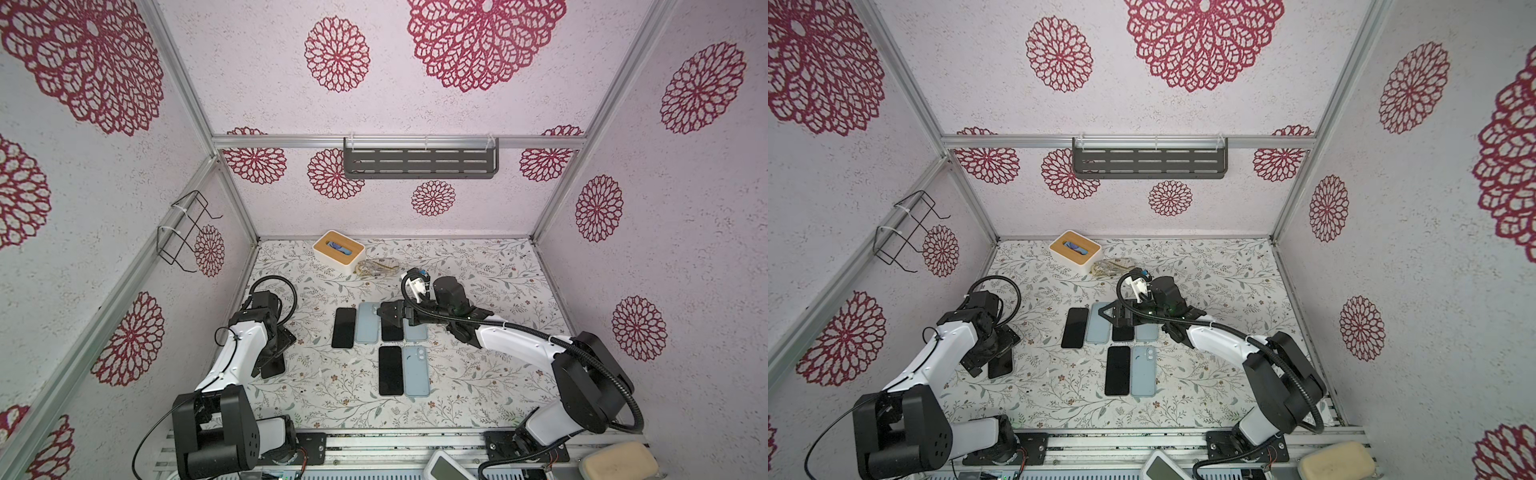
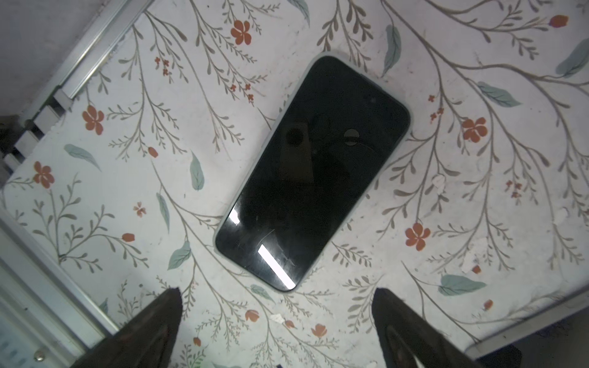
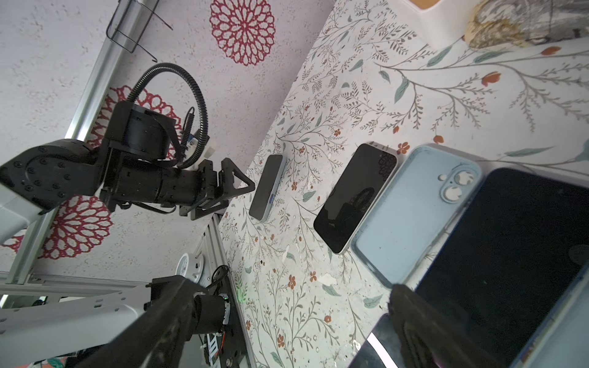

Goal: Take the phone out of the phone case
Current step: Pick up the phone from the middle-left of the table.

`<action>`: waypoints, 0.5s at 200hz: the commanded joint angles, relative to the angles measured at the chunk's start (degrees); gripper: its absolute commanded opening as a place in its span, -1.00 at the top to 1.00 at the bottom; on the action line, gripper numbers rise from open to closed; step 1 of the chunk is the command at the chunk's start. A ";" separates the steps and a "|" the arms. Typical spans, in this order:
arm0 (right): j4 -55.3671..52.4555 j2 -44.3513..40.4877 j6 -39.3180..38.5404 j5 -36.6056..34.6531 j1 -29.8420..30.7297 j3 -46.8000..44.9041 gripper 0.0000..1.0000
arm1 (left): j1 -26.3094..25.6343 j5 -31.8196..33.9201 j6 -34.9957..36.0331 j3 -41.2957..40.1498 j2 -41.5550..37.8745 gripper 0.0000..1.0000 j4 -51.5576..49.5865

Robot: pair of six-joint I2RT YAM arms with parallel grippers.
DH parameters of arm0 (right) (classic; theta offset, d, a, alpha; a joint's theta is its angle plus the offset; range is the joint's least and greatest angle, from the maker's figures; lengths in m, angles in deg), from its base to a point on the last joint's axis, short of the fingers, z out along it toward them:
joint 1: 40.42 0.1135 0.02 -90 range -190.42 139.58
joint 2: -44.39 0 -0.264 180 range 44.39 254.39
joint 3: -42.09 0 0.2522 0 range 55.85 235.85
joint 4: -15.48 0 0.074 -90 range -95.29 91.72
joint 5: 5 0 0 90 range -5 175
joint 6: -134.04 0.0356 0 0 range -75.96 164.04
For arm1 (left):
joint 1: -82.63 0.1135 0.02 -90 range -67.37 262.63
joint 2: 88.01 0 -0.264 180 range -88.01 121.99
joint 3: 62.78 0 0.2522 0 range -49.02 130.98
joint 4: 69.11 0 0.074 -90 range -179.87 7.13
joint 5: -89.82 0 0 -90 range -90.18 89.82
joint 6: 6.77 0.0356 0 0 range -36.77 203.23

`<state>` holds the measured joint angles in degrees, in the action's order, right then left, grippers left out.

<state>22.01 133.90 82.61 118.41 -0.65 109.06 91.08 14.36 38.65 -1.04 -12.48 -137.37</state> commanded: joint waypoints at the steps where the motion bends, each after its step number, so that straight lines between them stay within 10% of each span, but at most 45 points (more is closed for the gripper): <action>1: 4.59 1.18 2.32 2.09 -0.39 2.65 -0.98 | -0.26 3.62 2.61 -0.48 2.18 -0.94 2.73; 100: 4.53 7.72 4.74 3.33 1.51 10.32 -0.98 | 1.70 3.43 4.32 0.74 12.54 -0.94 8.07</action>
<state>26.99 141.83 88.10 121.23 -0.04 115.73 91.28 16.99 42.83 -2.17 -1.75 -130.38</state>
